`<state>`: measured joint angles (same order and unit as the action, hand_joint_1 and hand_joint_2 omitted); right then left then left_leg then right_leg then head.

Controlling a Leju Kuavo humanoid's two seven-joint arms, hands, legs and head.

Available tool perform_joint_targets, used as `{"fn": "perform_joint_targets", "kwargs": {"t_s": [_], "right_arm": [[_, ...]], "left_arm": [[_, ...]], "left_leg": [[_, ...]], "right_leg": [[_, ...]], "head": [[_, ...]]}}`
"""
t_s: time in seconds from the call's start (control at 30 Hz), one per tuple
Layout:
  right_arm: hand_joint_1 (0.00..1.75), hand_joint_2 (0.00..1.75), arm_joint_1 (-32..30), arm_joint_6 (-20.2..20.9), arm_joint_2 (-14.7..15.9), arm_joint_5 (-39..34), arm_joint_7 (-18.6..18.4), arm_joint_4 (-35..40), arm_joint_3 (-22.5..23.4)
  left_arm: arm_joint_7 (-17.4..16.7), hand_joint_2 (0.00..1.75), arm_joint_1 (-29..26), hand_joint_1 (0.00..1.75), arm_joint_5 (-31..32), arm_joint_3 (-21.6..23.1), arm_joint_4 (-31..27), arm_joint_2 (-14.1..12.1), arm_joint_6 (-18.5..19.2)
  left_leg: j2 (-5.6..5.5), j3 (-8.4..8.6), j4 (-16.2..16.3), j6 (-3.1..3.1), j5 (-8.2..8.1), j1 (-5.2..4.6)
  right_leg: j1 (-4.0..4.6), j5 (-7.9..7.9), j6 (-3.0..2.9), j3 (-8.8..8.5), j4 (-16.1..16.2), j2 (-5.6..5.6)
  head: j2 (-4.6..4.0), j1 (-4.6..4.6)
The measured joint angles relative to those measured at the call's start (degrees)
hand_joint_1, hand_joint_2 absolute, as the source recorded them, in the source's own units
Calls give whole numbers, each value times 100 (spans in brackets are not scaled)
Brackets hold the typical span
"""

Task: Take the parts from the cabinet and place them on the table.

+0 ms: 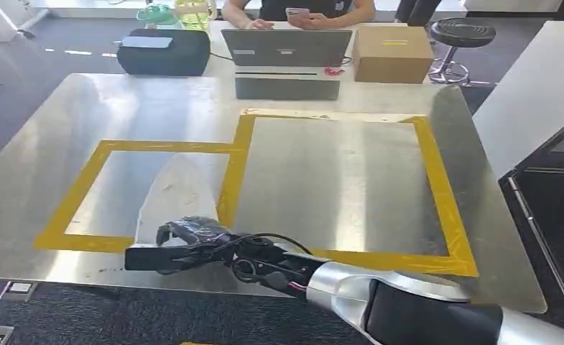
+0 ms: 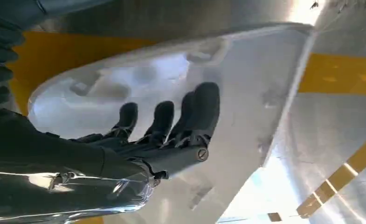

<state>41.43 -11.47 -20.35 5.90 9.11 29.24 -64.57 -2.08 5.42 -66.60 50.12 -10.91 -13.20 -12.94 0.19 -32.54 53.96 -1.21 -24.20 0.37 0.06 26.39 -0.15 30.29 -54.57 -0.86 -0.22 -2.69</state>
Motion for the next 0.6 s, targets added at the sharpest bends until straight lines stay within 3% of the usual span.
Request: {"fn": "perform_joint_targets", "kwargs": {"t_s": [0.3, 0.43, 0.6], "right_arm": [[0, 0, 2, -105, -2, -114, 28, -20, -98], [0, 0, 2, -330, -2, -273, 284, -59, -125], [0, 0, 2, -376, -2, -297, 336, -65, -122]], "left_arm": [[0, 0, 0, 0, 4, 0, 0, 0, -2], [0, 0, 0, 0, 11, 0, 0, 2, -2], [0, 0, 0, 0, 11, 0, 0, 2, -2]], "left_leg": [[0, 4, 0, 0, 0, 0], [0, 5, 0, 0, 0, 0], [0, 5, 0, 0, 0, 0]], "right_leg": [[0, 0, 0, -4, 0, 0], [0, 0, 0, -4, 1, 0], [0, 0, 0, -4, 1, 0]], "head": [[0, 0], [0, 0], [0, 0]]}}
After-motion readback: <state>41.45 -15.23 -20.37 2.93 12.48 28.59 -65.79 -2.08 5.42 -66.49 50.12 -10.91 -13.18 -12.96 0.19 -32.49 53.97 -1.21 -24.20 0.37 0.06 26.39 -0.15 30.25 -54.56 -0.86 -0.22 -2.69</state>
